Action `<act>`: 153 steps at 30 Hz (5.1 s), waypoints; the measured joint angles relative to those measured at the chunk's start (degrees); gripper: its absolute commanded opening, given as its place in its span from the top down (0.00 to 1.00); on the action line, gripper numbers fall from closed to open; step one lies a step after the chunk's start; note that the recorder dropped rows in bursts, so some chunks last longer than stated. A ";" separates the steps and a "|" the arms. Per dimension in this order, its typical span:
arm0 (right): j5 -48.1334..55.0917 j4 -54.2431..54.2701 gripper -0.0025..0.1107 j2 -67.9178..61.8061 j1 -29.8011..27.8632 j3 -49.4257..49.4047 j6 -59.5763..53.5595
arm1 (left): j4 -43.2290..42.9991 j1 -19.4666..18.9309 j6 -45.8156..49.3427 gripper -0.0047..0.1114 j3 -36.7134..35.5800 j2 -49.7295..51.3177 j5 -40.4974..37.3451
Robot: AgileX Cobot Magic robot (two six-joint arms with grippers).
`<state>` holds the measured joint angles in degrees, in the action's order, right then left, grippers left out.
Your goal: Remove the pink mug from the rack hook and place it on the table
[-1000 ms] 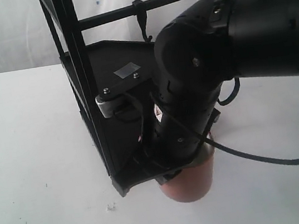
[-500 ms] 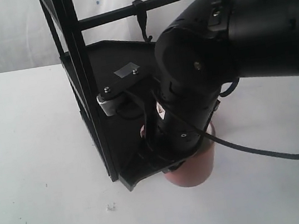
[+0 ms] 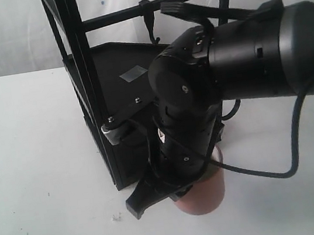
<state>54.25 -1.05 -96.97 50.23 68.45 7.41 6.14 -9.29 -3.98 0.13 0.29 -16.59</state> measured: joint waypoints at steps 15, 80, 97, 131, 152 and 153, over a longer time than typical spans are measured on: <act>-6.41 1.95 0.98 -1.83 0.00 -1.19 -7.41 | 0.00 0.00 0.00 0.96 0.00 0.00 0.00; -9.77 10.11 0.75 -7.35 0.00 -1.67 -12.27 | 0.00 0.00 0.00 0.96 0.00 0.00 0.12; -4.51 9.54 0.73 -3.03 0.00 -1.67 -12.05 | 0.00 0.00 0.00 0.96 0.00 0.00 0.12; 15.50 -21.96 0.98 18.47 -35.26 -10.39 -7.41 | 0.00 0.00 0.00 0.96 0.00 0.00 0.12; 15.69 -20.74 0.98 44.78 -47.72 -9.11 9.23 | 0.00 0.00 0.00 0.96 0.00 0.00 0.12; 15.69 -20.74 0.98 46.11 -47.82 -9.11 9.38 | 0.00 0.00 0.00 0.96 0.00 0.00 0.12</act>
<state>69.93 -21.79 -50.87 2.42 59.34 16.79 6.14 -9.29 -3.98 0.13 0.29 -16.47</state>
